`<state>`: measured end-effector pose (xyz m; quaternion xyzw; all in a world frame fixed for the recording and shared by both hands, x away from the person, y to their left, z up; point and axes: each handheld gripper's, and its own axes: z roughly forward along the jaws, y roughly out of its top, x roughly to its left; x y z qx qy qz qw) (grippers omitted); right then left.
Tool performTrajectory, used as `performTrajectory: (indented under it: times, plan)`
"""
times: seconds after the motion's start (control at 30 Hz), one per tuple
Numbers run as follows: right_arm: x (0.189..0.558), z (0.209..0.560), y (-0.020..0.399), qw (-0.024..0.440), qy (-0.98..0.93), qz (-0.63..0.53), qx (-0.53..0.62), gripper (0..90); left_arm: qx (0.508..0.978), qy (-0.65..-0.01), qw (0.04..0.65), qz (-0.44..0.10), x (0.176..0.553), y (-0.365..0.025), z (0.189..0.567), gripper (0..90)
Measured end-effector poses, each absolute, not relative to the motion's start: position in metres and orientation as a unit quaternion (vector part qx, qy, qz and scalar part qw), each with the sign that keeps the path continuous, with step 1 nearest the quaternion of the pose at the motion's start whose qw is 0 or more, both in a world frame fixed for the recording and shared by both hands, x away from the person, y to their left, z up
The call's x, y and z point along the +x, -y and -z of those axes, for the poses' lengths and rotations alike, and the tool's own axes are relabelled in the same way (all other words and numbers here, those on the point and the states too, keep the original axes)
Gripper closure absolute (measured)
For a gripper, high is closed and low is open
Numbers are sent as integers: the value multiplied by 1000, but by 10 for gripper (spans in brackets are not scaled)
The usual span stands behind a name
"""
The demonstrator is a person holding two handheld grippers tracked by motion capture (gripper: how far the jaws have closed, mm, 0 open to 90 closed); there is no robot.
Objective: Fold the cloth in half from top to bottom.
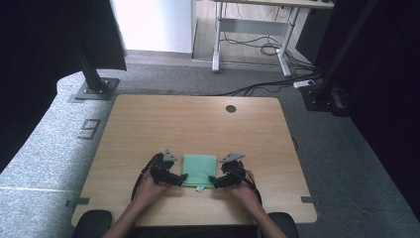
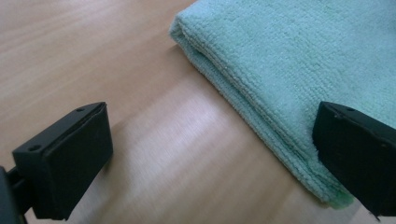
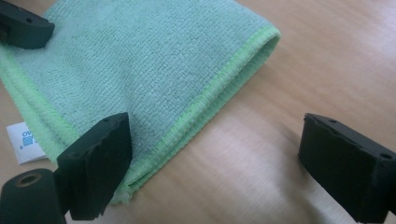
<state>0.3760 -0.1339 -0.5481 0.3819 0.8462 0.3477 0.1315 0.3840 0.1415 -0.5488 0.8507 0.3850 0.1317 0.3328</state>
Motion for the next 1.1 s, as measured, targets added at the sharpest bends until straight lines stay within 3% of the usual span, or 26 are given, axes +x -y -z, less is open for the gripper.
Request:
performTrajectory:
  times: [0.5,1.1]
  plan:
    - [410,549,135,144,-834,-351,401,95,841,-402,328,-155,415,-137,548,0]
    - [435,550,134,152,-824,-351,417,102,833,-422,328,-145,444,-137,549,0]
